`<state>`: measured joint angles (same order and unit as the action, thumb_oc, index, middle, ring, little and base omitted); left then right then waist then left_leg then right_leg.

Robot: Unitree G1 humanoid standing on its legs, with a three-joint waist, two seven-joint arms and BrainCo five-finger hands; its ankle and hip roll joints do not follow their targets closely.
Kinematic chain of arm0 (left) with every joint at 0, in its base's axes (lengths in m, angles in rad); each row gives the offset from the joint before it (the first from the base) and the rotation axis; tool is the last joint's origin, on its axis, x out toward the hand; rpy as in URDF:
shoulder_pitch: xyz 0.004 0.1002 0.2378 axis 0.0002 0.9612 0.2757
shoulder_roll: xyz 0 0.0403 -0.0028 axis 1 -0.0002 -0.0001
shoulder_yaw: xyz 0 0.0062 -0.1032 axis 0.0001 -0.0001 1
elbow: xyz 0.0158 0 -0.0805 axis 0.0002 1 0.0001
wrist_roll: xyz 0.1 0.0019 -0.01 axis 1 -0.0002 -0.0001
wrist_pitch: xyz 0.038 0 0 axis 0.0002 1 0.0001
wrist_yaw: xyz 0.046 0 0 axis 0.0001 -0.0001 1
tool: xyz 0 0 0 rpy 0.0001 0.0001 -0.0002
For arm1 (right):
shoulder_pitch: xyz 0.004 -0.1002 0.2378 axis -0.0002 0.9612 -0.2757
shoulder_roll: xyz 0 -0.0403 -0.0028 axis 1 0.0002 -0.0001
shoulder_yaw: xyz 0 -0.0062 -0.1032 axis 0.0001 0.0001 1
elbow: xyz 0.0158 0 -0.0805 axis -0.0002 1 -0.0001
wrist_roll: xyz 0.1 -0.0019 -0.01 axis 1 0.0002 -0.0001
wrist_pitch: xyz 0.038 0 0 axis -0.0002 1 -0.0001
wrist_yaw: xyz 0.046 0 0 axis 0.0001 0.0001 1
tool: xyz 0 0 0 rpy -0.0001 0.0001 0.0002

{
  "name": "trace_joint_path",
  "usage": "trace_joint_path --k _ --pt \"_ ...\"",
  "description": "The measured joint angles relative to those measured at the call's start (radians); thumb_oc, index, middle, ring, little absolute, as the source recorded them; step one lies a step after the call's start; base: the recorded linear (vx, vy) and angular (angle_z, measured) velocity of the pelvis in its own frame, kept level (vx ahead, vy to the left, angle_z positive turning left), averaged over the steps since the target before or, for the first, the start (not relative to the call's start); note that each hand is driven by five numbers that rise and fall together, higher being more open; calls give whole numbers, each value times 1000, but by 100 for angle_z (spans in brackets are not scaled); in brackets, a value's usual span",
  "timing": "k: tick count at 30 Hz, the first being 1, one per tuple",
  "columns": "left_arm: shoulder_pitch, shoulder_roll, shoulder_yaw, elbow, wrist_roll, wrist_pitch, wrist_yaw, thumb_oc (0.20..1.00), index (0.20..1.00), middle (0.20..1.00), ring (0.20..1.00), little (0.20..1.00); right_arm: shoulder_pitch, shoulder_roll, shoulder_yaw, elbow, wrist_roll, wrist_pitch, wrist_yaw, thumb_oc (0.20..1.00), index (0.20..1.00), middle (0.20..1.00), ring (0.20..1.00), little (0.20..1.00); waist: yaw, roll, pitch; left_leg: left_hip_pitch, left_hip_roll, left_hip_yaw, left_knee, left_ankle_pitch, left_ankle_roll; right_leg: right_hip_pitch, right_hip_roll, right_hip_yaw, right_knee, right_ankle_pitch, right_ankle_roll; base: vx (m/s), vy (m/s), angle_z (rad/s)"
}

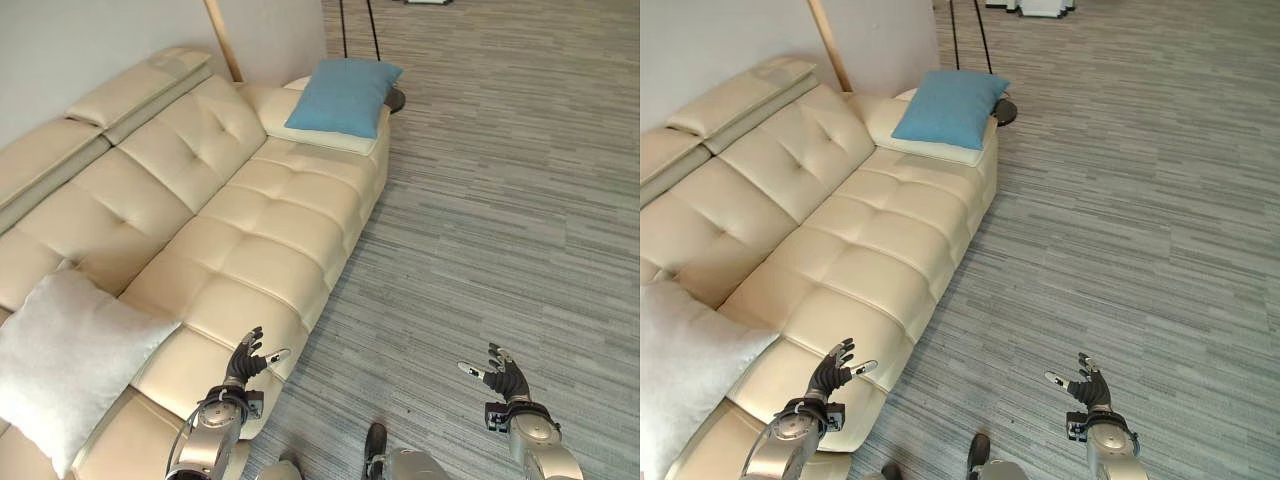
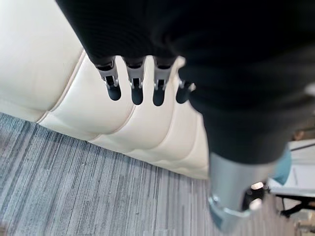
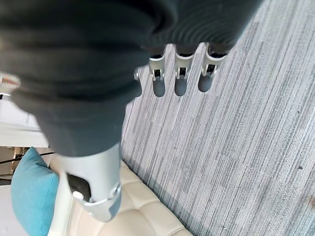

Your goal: Pick up all the scattered cushions and arrange them neatly on the sofa.

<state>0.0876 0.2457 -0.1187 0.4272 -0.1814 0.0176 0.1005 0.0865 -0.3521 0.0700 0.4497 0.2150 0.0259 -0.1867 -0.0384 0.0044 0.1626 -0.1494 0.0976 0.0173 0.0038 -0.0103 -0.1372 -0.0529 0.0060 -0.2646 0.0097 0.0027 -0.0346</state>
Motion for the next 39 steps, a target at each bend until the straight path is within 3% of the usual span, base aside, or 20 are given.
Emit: trace_joint_path --k 1,2,5,7,8,9,12,15,19,21,22,26,29,30,33,34,36,37,38,39 --pt "-3 -2 -2 12 0 -1 5 1000 1000 1000 1000 1000 -12 1 1 21 0 -3 -1 1000 1000 1000 1000 1000 22 15 15 -47 -30 -68 -41 38 -2 30 19 10 -39 16 -12 206 88 -103" --pt "-4 1 -1 10 0 -5 13 1000 1000 1000 1000 1000 -14 -1 1 27 0 -3 -5 1000 1000 1000 1000 1000 40 30 35 -100 -59 -74 -33 74 11 53 30 22 -64 44 -56 314 179 -83" --pt "7 15 10 6 2 -8 23 1000 1000 1000 1000 1000 -41 1 4 26 -9 -1 -8 1000 1000 1000 1000 1000 74 46 72 -112 -82 -65 -29 115 47 89 51 105 -89 35 -35 263 175 -77" --pt "28 20 8 6 3 -9 21 1000 1000 1000 1000 1000 -42 -2 -2 21 -18 -1 -8 1000 1000 1000 1000 1000 66 56 69 -60 -85 -62 -27 128 59 128 54 127 -89 25 -21 170 91 -46" --pt "36 21 2 -4 3 -13 21 1000 1000 1000 1000 1000 -31 -15 -3 16 -20 -3 -8 1000 1000 1000 1000 1000 62 82 62 -27 -71 -64 -33 205 111 149 68 128 -84 3 -3 253 137 -2" --pt "19 29 2 -10 4 -13 22 1000 1000 1000 1000 1000 -32 -5 -7 14 -19 -1 -9 1000 1000 1000 1000 1000 49 57 70 -8 -91 -61 -38 207 135 151 41 132 -64 -19 14 292 186 -4" --pt "12 48 4 -32 4 -14 19 1000 1000 1000 1000 1000 -37 19 -10 13 -19 -6 1 1000 1000 1000 1000 1000 53 36 71 25 -130 -19 -46 150 180 111 -12 164 55 -97 55 206 159 -27" --pt "5 80 3 -32 5 -13 19 1000 1000 1000 1000 1000 -35 44 -2 16 -19 -5 18 1000 1000 1000 1000 1000 49 33 73 61 -160 23 -44 126 218 -34 -74 186 388 -202 132 83 74 -34" --pt "-22 110 5 -37 5 -10 20 1000 1000 1000 1000 1000 -33 58 -4 2 -20 1 26 1000 1000 1000 1000 1000 47 20 84 73 -178 53 -40 84 271 -204 -160 175 637 -252 172 175 41 -27" --pt "-34 107 3 -40 5 -11 19 1000 1000 1000 1000 1000 -30 62 -3 -1 -20 3 28 1000 1000 1000 1000 1000 46 19 90 94 -173 61 -45 77 238 -233 -189 141 586 -252 167 256 -105 -19" --pt "-45 113 4 -45 5 -11 20 1000 1000 1000 1000 1000 -31 62 -5 -18 -19 1 27 1000 1000 1000 1000 1000 45 11 93 101 -166 74 -45 64 224 -259 -186 120 395 -212 165 301 -194 -23" --pt "-100 110 2 -35 6 -12 21 1000 1000 1000 1000 1000 -34 66 -8 -6 -18 -1 21 1000 1000 1000 1000 1000 24 -15 108 105 -169 60 -46 37 212 -290 -190 92 65 -26 177 231 -153 15" --pt "-71 106 -1 -51 7 -13 20 1000 1000 1000 1000 1000 -10 80 -7 11 -18 0 21 1000 1000 1000 1000 1000 15 -35 105 177 -167 38 -61 7 183 -222 -192 68 15 65 147 323 -204 25" --pt "-39 95 -3 -73 7 -13 19 1000 1000 1000 1000 1000 -7 78 -6 19 -18 2 22 1000 1000 1000 1000 1000 15 -12 93 189 -127 20 -51 -31 155 -206 -166 42 39 102 129 341 -270 24" --pt "-19 84 -10 -92 6 -13 16 1000 1000 1000 1000 1000 -8 65 -6 14 -13 0 24 1000 1000 1000 1000 1000 17 9 77 185 -50 13 42 -70 121 -168 -88 18 34 118 100 204 -170 24" --pt "-18 84 -32 -91 6 -13 15 1000 1000 1000 1000 1000 -20 51 -10 8 2 -6 24 1000 1000 1000 1000 1000 20 -9 68 144 -31 22 169 -78 112 -138 -67 16 35 133 14 264 -170 -1" --pt "-12 77 -39 -90 6 -13 4 1000 1000 1000 1000 1000 -67 19 -5 7 2 -22 25 1000 1000 1000 1000 1000 21 2 66 93 -8 4 312 -67 83 -104 -35 24 27 69 -42 385 -159 3" --pt "-22 77 -37 -95 6 -15 0 1000 1000 1000 1000 1000 -66 14 -9 16 2 -20 25 1000 1000 1000 1000 1000 20 -12 73 6 -9 -18 495 -44 56 -77 -29 28 8 65 -49 316 -11 10" --pt "-18 79 -35 -102 6 -18 -2 1000 1000 1000 1000 1000 -57 17 -14 13 2 -18 25 1000 1000 1000 1000 1000 32 -39 80 -44 -17 -17 556 -71 48 -54 -33 45 -12 67 -44 245 3 -7" --pt "-6 82 -33 -105 6 -19 -2 1000 1000 1000 1000 1000 -54 20 -9 8 2 -19 25 1000 1000 1000 1000 1000 58 -51 72 -60 -23 -9 481 -96 52 -36 -37 54 -34 62 -41 180 34 -23"
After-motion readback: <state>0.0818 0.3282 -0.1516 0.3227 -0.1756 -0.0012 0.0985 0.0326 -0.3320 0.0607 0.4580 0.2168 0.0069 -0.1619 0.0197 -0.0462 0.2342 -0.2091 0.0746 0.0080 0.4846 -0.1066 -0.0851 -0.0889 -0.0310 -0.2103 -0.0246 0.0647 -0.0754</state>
